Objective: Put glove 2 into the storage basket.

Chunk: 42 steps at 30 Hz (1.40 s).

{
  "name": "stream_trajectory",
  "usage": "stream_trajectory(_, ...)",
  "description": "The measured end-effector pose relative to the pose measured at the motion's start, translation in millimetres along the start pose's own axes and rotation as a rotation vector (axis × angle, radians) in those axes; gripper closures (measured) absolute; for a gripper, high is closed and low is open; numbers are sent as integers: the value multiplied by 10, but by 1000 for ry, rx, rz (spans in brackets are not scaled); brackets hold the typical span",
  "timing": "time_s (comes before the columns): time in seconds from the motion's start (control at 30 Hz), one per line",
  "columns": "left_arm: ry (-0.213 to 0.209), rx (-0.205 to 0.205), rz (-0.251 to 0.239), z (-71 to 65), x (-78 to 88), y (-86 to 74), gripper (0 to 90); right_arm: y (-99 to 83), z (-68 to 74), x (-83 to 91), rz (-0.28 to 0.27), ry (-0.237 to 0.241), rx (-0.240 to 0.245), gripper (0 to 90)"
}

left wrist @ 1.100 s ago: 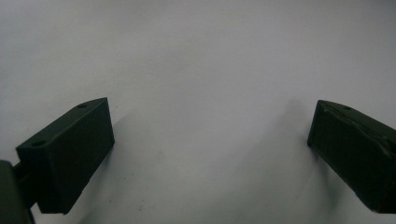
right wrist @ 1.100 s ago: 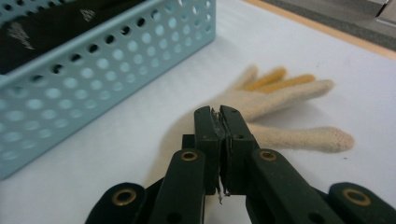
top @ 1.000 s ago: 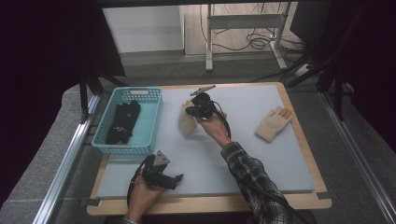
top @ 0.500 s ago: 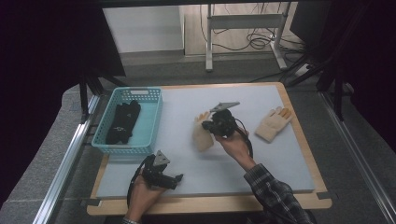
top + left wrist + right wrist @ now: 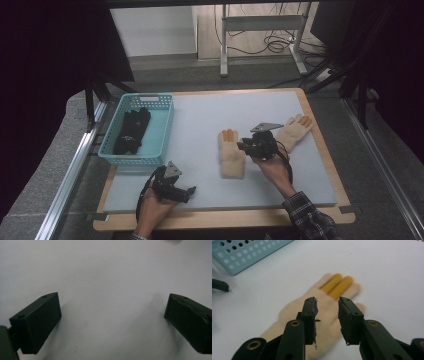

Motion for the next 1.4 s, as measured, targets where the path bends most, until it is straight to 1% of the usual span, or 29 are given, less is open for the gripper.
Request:
stream_trajectory(0.07,0,0,-1,0,-1,0,14,1,-51,37,-9,11,-17,660)
stream_trajectory(0.1,0,0,-1,0,-1,0,13,-2,-65,48,-9,10,-14,660)
stream_trajectory(0.17,1,0,-1,0,0,-1,14,-12,-91,65,-4,-9,9,660)
stream_trajectory(0.23,1,0,-1,0,0,-1,14,-34,-146,83,1,-18,12,659)
stream_trajectory(0.33,1,0,-1,0,0,-1,14,-98,-280,110,5,-30,-22,644)
stream_trajectory(0.4,1,0,-1,0,0,-1,14,-155,-381,134,13,-47,-40,634)
stream_trajectory(0.5,1,1,-3,-1,-1,0,14,-242,-565,201,20,-86,-59,630)
stream_trajectory(0.57,1,1,-2,-1,-1,0,14,-302,-710,272,25,-119,-83,631)
stream_trajectory(0.6,1,1,-3,-1,-1,0,14,-342,-813,324,27,-143,-94,633)
stream_trajectory(0.7,1,1,-3,0,-1,0,15,-442,-1059,464,30,-203,-129,650)
stream_trajectory(0.73,1,2,-3,0,-1,0,15,-468,-1120,500,31,-220,-138,657)
stream_trajectory(0.83,1,2,-3,0,-1,0,16,-584,-1369,648,34,-288,-174,701)
stream_trajectory(0.9,1,3,-3,0,-1,0,16,-650,-1490,720,36,-318,-205,708)
stream_trajectory(0.97,1,3,-3,0,-1,0,16,-702,-1569,759,32,-335,-222,706)
stream_trajectory(1.03,1,3,-3,0,-1,0,17,-754,-1627,768,33,-348,-238,660)
stream_trajectory(1.13,2,3,-3,0,0,0,17,-834,-1674,739,40,-381,-243,548)
stream_trajectory(1.2,2,3,-3,1,0,0,17,-887,-1682,695,38,-379,-266,489)
stream_trajectory(1.23,2,3,-4,1,-1,0,17,-911,-1679,668,42,-377,-275,471)
stream_trajectory(1.33,2,3,-4,0,0,0,18,-976,-1664,593,54,-375,-288,455)
stream_trajectory(1.4,2,3,-4,0,0,0,17,-1013,-1651,542,63,-362,-298,472)
Point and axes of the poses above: each handheld gripper's, and its own axes: x roughly backward along the jaws, y roughly out of its top, z roughly to its left, the point moved 4 cm from there along -x, roughly forward along the jaws, and after that the axes turned 8 degrees about x, right-handed, at the moved point
